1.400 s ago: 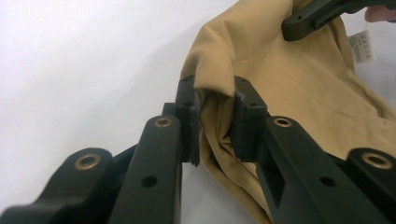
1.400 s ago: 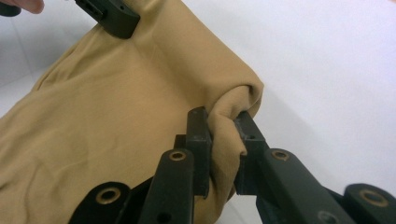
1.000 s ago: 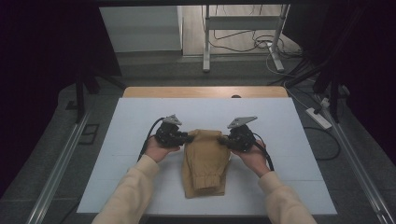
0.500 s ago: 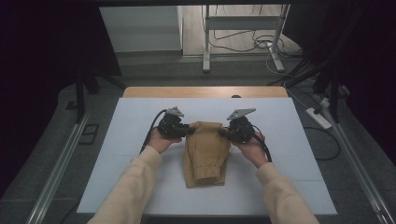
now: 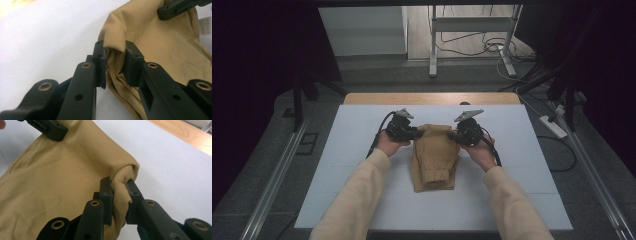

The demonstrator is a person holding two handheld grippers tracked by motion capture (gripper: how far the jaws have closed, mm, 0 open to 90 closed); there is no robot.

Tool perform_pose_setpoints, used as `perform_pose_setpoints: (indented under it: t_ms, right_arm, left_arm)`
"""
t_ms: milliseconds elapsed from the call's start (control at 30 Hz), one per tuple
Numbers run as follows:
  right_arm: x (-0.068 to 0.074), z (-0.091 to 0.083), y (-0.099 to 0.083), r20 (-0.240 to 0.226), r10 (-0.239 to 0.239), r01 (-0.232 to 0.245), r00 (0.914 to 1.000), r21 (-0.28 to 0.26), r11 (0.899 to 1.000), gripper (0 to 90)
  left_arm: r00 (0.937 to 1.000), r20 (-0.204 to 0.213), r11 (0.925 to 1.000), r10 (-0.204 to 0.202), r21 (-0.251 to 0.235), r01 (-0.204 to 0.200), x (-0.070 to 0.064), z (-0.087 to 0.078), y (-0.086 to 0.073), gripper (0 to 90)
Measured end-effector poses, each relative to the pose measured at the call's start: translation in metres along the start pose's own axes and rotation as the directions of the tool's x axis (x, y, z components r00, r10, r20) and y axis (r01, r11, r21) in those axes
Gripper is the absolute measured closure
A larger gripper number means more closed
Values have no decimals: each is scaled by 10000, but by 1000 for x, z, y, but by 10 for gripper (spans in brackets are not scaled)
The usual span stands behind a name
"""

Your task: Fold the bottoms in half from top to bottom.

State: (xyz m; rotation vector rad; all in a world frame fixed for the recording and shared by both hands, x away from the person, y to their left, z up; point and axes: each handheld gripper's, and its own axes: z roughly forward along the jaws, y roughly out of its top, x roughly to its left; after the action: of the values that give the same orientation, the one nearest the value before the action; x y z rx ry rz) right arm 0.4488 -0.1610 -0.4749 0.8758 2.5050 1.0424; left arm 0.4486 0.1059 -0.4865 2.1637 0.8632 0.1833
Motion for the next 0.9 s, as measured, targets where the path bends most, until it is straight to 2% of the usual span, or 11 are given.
perform_pose_setpoints:
  t_ms: [333,367,400,433,467,500,567,633,733,900]
  right_arm:
    - [-1,4,-3,12,104,-104,9999,7,9999,779]
    - [-1,4,-3,27,71,-71,10000,-3,10000,764]
    - [-1,3,-3,125,54,-54,9999,-17,10000,714]
    - [0,3,-4,287,65,-65,9996,-15,10000,603]
    - [0,3,-4,395,134,-133,9991,-16,9999,493]
    - [-1,3,-5,425,196,-196,9989,2,9998,432]
    - [-3,1,-6,476,373,-367,9982,-140,9992,355]
    - [-4,-3,-8,526,544,-526,9971,-349,9980,315]
    - [-4,-6,-11,296,660,-649,9974,-360,9972,314]
    - [-2,-13,-17,-121,598,-601,9981,-264,9978,313]
  left_arm:
    - [9999,-123,10000,32,-21,-33,0,0,-1,699]
    - [9990,-434,9999,145,-5,-145,0,-1,-1,656]
    - [9969,-763,9999,163,-18,-165,-2,-1,-1,554]
    - [9956,-930,9999,124,17,-123,-2,-2,0,402]
    - [9949,-1008,10000,41,72,-34,-1,-3,-1,319]
    - [9955,-948,9999,-74,89,83,-1,-5,-2,283]
    - [9964,-838,9999,-99,105,108,-1,-8,-6,267]
    - [9976,-686,9999,-119,92,125,-1,-11,-11,267]
    - [9986,-425,9995,-326,7,326,-1,-14,-17,271]
    - [9990,-214,9992,-401,-36,400,-5,-21,-25,273]
